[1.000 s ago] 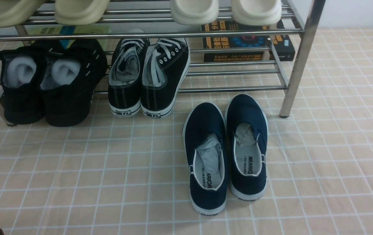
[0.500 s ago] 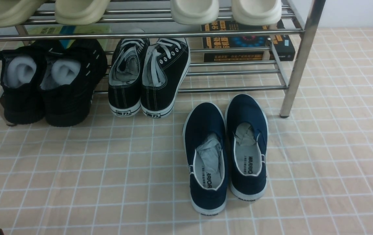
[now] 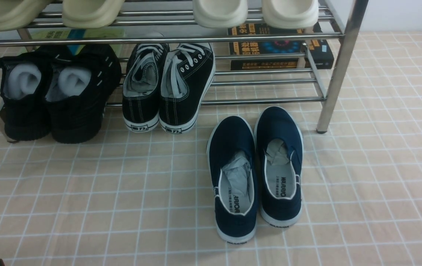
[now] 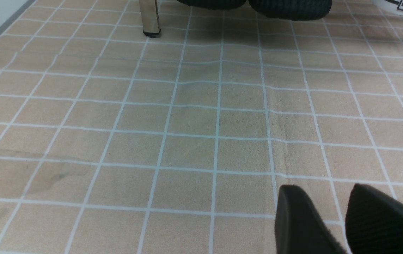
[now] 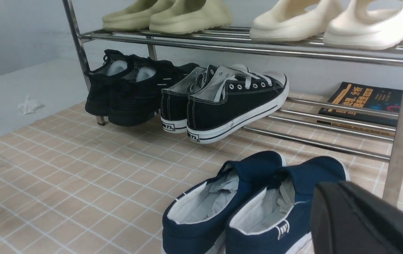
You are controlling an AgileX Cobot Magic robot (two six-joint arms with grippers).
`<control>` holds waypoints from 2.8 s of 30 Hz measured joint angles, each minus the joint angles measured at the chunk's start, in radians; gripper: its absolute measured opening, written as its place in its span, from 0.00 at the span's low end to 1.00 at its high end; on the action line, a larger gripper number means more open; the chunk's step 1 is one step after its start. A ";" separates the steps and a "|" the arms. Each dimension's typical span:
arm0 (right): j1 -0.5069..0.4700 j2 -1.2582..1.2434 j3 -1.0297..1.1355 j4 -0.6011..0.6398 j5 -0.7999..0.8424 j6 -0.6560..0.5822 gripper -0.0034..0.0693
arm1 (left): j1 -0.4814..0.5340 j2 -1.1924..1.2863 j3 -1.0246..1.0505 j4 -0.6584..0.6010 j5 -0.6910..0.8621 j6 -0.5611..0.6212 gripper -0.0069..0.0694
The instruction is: Take the shoes off the shelf from the light coffee tablecloth by hand.
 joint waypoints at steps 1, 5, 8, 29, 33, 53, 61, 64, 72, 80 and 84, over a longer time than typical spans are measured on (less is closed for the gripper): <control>-0.018 -0.010 0.015 0.000 0.001 0.000 0.08 | 0.000 0.000 0.000 0.000 0.000 0.000 0.41; -0.144 -0.050 0.083 0.000 0.050 0.000 0.09 | 0.000 0.000 0.000 0.000 0.000 0.000 0.41; -0.225 -0.081 0.125 0.000 0.103 0.000 0.09 | 0.000 0.000 0.000 0.000 0.000 0.000 0.41; -0.607 -0.174 0.264 -0.084 0.188 0.000 0.09 | 0.000 0.000 0.000 0.000 0.000 0.000 0.41; -0.594 -0.174 0.264 -0.085 0.188 0.000 0.09 | 0.000 0.000 0.000 0.000 0.000 0.000 0.41; -0.576 -0.174 0.264 -0.085 0.188 0.000 0.11 | 0.000 0.000 0.000 0.000 0.000 0.000 0.41; -0.576 -0.174 0.264 -0.085 0.188 0.000 0.13 | 0.000 0.000 0.000 0.000 0.000 0.000 0.41; -0.576 -0.174 0.264 -0.085 0.188 0.000 0.13 | 0.000 0.000 0.000 0.000 0.000 0.000 0.41; -0.576 -0.174 0.264 -0.085 0.188 0.000 0.15 | 0.000 0.000 0.000 0.000 0.000 0.000 0.41; -0.576 -0.174 0.264 -0.085 0.188 0.000 0.16 | 0.000 0.000 0.000 0.000 0.000 0.000 0.41; -0.576 -0.174 0.264 -0.085 0.188 0.000 0.17 | 0.000 0.000 0.000 0.000 0.000 0.000 0.41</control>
